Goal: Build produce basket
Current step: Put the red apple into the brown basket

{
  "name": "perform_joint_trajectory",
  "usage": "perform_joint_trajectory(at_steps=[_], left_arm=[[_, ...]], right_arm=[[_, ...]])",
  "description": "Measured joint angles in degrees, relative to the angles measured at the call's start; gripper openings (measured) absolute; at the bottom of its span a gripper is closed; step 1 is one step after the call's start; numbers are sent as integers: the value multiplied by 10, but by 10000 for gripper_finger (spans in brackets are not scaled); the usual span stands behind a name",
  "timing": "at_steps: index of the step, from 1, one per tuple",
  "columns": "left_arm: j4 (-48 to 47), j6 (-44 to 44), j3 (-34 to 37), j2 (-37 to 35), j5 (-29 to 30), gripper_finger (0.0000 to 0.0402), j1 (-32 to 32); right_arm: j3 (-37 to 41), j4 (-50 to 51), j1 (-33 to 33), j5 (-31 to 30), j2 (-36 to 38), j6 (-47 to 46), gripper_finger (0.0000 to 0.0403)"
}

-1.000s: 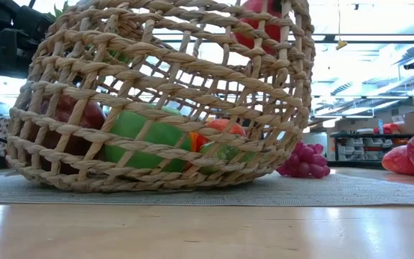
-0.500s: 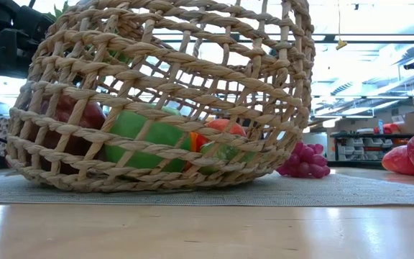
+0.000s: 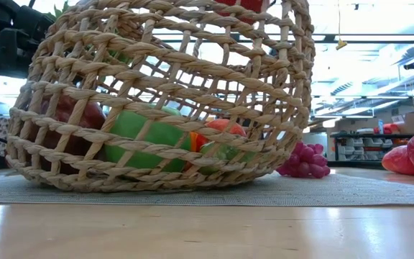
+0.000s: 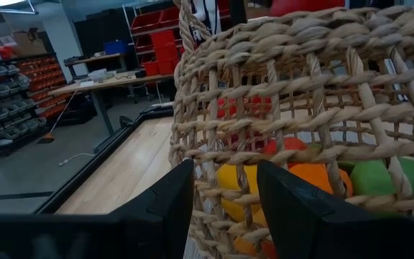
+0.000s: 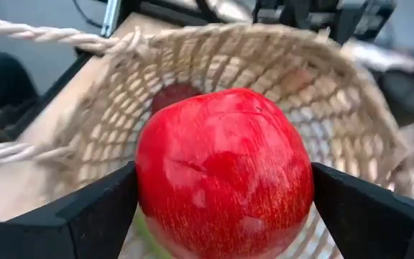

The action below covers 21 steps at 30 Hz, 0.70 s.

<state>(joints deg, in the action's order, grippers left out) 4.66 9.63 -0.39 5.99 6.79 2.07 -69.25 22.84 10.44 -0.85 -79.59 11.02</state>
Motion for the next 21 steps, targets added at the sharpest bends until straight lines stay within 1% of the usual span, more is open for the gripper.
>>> perform_joint_trajectory(at_steps=[5,8,13,17,19,21], left_arm=[[-2,0,0,0,0,160,0],[-2,0,0,0,0,160,0],[-1,0,0,0,0,160,0],[-2,0,0,0,0,160,0],[-2,0,0,0,0,160,0],[-1,0,0,0,0,160,0]], right_arm=[[67,-194,-11,-22,1,49,400],[86,-262,-20,-25,0,64,400],[99,-272,-35,-23,0,60,400],[99,-300,-46,-16,0,97,400],[99,-320,-53,6,0,126,400],[99,-321,-60,43,0,148,400]])
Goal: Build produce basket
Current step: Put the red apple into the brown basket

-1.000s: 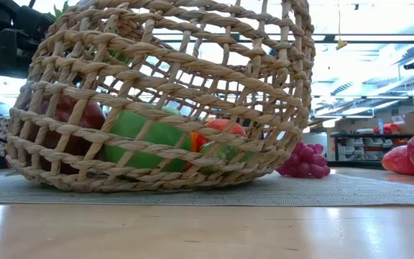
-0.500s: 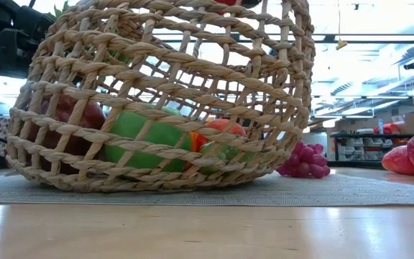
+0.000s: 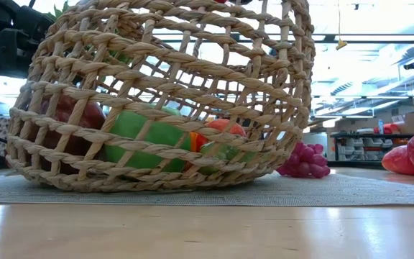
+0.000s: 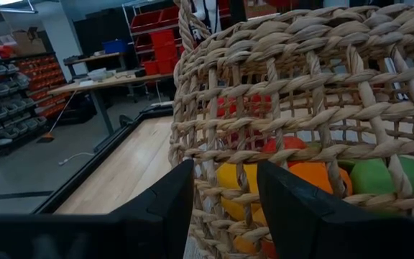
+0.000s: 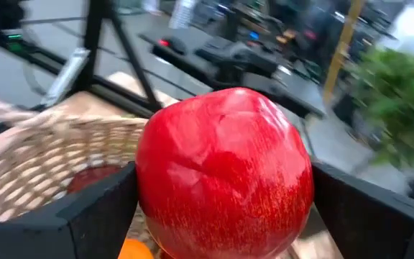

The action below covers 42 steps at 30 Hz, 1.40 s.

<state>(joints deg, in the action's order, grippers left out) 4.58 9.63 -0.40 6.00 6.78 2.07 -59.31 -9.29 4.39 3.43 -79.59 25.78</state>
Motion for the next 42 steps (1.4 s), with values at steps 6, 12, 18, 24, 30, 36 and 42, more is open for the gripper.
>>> perform_joint_trajectory(at_steps=[6,12,18,24,30,36,42], left_arm=[[95,-96,0,0,-8,160,-1],[131,-186,0,0,-9,160,-1],[149,-260,0,0,-6,160,-1],[147,-330,-37,25,-5,160,0],[131,-330,-99,137,-6,160,0],[115,-300,-174,242,-28,160,-1],[96,-279,-246,338,-28,160,-17]], right_arm=[[0,-12,-15,115,0,54,400],[0,-22,-22,119,0,13,396],[0,-30,-27,25,-5,-46,392],[-2,-21,-39,-10,-48,-113,392],[-42,3,-50,-14,-111,-185,392],[-81,79,-39,-70,-124,-232,392],[-83,88,-11,-127,-118,-243,392]])
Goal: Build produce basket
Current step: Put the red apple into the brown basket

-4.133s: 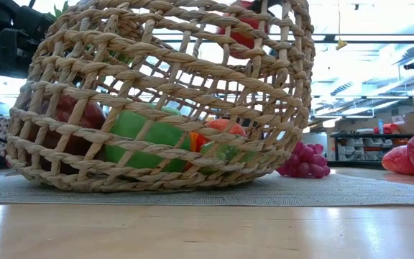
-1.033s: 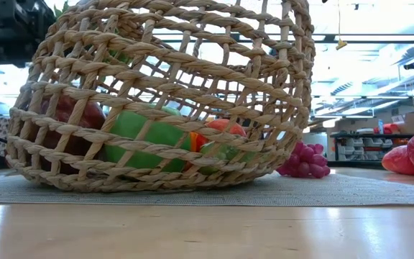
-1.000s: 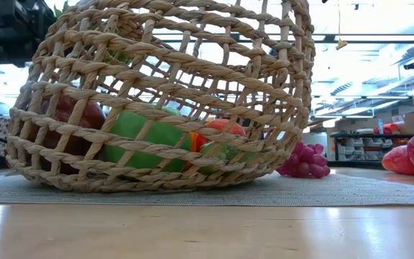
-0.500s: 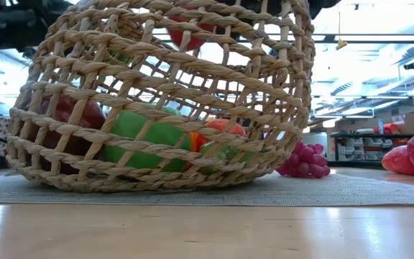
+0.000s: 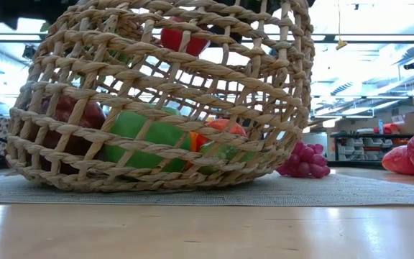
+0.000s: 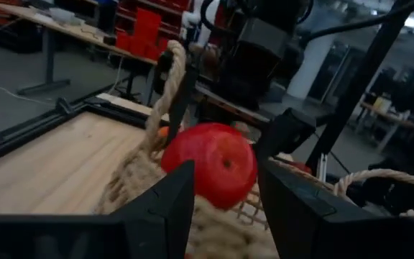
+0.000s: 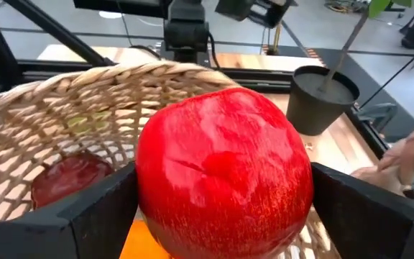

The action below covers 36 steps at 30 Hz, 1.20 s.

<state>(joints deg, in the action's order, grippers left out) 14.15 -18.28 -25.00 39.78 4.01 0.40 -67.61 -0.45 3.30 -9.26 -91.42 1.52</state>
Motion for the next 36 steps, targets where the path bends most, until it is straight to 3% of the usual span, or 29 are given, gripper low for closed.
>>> perform_joint_trajectory(at_steps=[13,23,30,36], left_arm=[[-87,41,-167,192,55,160,-56],[-154,99,-314,327,76,160,-84],[-275,103,-391,371,78,160,-104],[-398,81,-422,368,77,160,-129]], right_arm=[[0,14,54,-138,-2,-16,392],[0,39,97,-139,-2,-95,392],[0,42,139,-198,-2,-108,392],[-1,49,179,-217,17,-106,391]])
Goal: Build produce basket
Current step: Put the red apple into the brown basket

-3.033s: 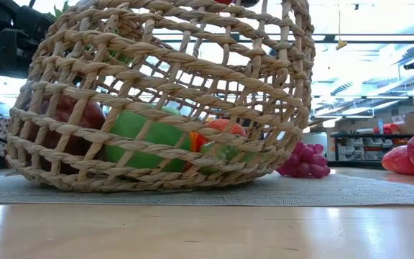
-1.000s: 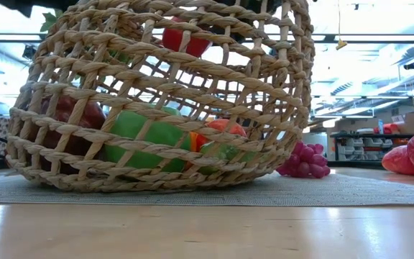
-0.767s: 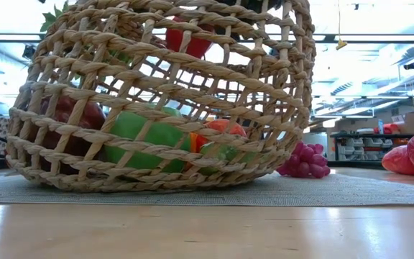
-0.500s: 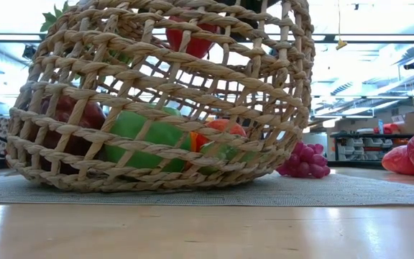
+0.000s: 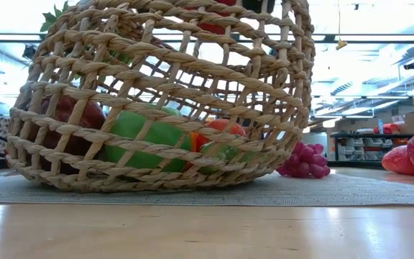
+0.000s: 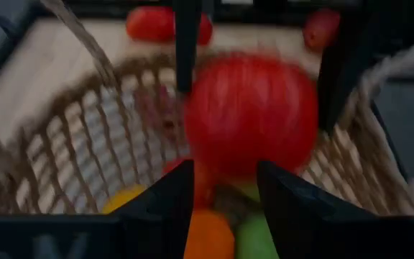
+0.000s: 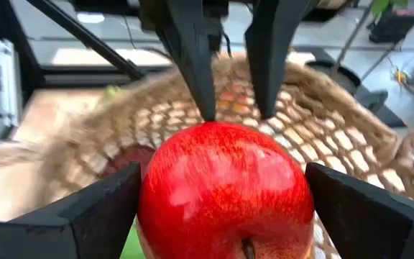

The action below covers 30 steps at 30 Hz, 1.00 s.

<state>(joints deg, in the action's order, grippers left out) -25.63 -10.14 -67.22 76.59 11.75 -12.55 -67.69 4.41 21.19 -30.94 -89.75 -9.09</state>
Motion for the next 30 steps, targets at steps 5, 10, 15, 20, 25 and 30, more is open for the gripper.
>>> perform_joint_trajectory(at_steps=[5,10,15,20,25,30], left_arm=[[-64,-33,-7,-8,1,160,-26],[-33,-45,-7,-23,12,160,-55],[25,-28,-8,-32,66,160,-64],[70,-21,-8,-24,88,160,-60],[94,-5,-7,1,93,160,-44],[78,4,-7,25,91,160,-32]], right_arm=[[0,-25,31,-31,13,25,391],[0,-32,48,-62,10,2,391],[0,-35,38,-79,-12,-27,391],[1,-75,21,-100,-61,8,391],[1,-143,10,-112,-87,44,391],[1,-164,29,-119,-86,48,398]])
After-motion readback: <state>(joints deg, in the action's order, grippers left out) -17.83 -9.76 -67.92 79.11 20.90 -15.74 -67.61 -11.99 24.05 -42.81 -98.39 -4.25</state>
